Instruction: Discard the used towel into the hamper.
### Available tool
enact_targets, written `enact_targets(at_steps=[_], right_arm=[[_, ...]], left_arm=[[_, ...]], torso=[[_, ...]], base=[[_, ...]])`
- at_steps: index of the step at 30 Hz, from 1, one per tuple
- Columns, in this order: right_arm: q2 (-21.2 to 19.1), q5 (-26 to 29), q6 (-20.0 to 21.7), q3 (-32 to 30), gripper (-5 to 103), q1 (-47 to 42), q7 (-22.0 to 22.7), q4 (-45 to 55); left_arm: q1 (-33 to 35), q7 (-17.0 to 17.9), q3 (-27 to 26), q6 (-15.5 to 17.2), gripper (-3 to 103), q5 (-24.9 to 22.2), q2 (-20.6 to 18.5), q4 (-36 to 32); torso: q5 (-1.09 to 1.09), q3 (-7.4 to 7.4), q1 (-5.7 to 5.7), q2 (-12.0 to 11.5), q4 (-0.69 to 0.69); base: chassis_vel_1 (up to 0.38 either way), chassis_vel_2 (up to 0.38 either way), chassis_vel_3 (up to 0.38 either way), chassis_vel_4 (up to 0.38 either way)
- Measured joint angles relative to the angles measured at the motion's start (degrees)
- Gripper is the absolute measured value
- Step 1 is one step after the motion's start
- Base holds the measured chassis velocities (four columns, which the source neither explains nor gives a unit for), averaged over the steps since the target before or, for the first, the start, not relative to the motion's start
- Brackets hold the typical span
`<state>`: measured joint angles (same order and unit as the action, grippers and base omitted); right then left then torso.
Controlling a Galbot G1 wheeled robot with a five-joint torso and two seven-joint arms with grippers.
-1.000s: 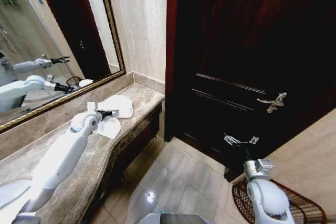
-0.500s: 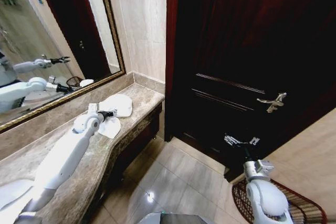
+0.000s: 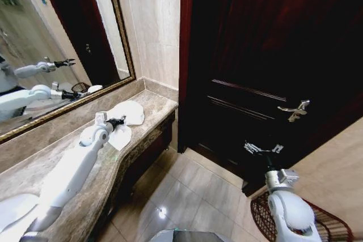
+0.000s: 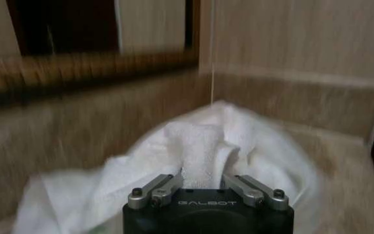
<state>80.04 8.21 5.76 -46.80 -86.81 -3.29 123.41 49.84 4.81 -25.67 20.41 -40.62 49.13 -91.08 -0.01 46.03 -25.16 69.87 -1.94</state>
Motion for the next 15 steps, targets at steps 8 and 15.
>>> enact_targets(at_steps=[8, 15], right_arm=[[-0.29, 0.97, -0.01, -0.3, 100, -0.48, 0.15, 0.76], [0.34, 1.73, 0.66, -0.22, 100, -1.3, 0.02, 2.72]], left_arm=[[7.05, 2.36, -5.51, -5.77, 10, 3.01, 0.78, -9.08], [20.61, 2.3, -17.78, -11.93, 10, 5.75, 3.73, -22.46]], torso=[[0.02, 0.0, 0.0, 0.0, 0.01], [0.01, -0.01, 0.01, 0.01, -0.03]], base=[[0.0, 0.0, 0.0, 0.0], [0.0, 0.0, 0.0, 0.0]])
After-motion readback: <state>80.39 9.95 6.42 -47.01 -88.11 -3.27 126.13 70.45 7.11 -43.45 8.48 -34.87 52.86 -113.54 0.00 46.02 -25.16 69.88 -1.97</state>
